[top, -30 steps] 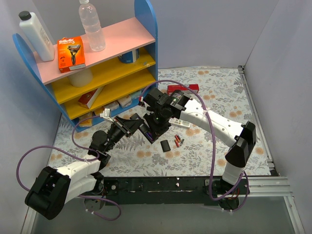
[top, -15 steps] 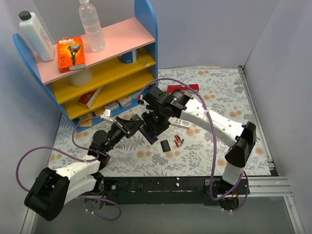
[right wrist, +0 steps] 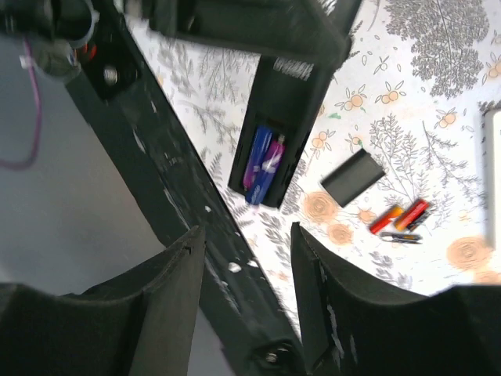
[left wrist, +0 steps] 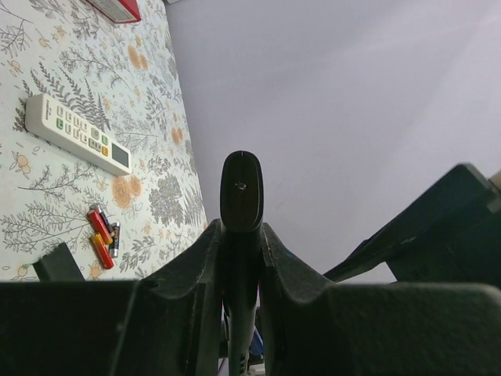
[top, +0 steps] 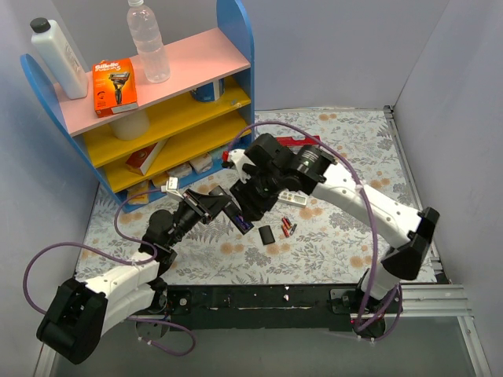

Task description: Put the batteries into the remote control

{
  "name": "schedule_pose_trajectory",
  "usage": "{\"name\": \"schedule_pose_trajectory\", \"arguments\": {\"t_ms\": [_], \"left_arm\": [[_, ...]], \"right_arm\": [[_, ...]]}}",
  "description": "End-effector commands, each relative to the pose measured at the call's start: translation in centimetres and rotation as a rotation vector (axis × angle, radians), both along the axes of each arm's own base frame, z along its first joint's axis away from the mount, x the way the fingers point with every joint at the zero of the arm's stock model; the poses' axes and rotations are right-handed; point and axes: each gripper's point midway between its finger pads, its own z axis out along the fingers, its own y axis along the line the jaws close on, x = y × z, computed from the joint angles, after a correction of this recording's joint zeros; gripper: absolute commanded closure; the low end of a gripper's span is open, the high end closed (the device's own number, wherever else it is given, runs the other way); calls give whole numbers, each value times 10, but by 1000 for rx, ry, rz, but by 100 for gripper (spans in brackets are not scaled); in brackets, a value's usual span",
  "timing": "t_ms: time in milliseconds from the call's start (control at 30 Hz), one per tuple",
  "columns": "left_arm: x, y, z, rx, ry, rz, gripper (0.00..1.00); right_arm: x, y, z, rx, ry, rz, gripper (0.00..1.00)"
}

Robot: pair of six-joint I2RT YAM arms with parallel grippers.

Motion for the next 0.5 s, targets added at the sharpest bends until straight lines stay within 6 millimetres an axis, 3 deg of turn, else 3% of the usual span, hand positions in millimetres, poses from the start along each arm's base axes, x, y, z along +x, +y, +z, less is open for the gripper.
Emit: {"name": "schedule_pose_trajectory", "arguments": {"t_ms": [0,67,133,167,233,467], "left_arm": [[-7,-5,32,-82,-20,-46,100],[-10,-6,35,-82,-26,-64,100],[-11,-7,43,-88,-41,-75,100],[-13,-8,45,-87,-43,-84,100],[-14,-9,52,-92,-58,-96,100],[-17,-12,60,-90,-55,-123,100]], "right_arm": [[-13,-8,39,211,-301,370,45],[-17,-13,30,219,-348,441,46],[-22,-13,40,279,-438,539,46],[-24,-14,32,275,-449,562,46],[-26,-15,35,296,-520,629,48],[-28,-8,21,255,-596,719,49]]}}
